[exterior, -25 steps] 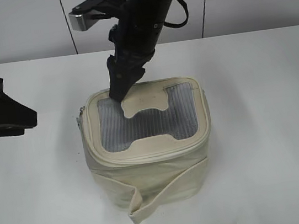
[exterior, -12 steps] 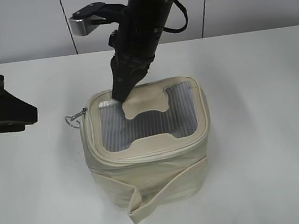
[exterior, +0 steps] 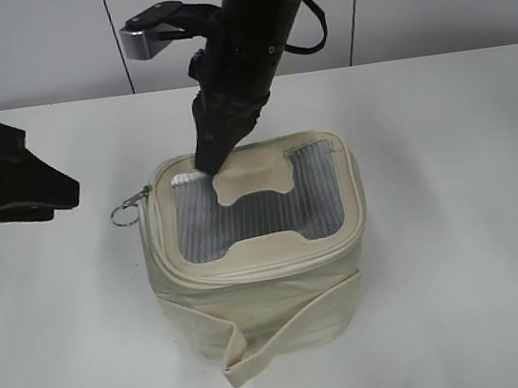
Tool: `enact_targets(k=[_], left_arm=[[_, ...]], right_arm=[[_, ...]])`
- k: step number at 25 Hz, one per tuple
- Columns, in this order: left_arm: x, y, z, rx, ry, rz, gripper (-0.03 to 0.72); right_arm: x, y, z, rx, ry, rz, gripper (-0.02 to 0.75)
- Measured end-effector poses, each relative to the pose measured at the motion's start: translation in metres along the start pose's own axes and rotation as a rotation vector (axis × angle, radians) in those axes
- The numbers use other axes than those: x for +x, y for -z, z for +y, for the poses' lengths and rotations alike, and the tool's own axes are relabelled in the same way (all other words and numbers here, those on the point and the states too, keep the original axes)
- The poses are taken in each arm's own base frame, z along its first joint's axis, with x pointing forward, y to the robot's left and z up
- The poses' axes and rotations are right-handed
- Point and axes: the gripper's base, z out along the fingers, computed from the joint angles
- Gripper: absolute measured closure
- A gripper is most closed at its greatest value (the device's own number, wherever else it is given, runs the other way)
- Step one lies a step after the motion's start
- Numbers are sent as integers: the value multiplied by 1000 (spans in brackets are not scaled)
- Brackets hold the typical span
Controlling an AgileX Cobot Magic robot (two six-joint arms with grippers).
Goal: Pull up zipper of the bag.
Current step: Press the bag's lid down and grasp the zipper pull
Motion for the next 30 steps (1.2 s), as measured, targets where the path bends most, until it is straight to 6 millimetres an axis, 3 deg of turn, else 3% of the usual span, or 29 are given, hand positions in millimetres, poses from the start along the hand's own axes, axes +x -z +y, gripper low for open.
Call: enact_targets(k=[6, 14, 19, 30], left_arm=[[-2, -5, -1, 33, -151, 45, 321], [3, -11, -3, 45, -368, 110, 314], [9, -27, -11, 39, -473, 169, 314], [-7, -51, -5, -13, -486, 148, 323]], right_arm=[[0, 2, 1, 1, 3, -2, 685], [0, 2, 1, 1, 1, -3, 685], [0, 2, 1, 1, -1, -3, 685], [0, 3, 2, 2, -13, -4, 689]])
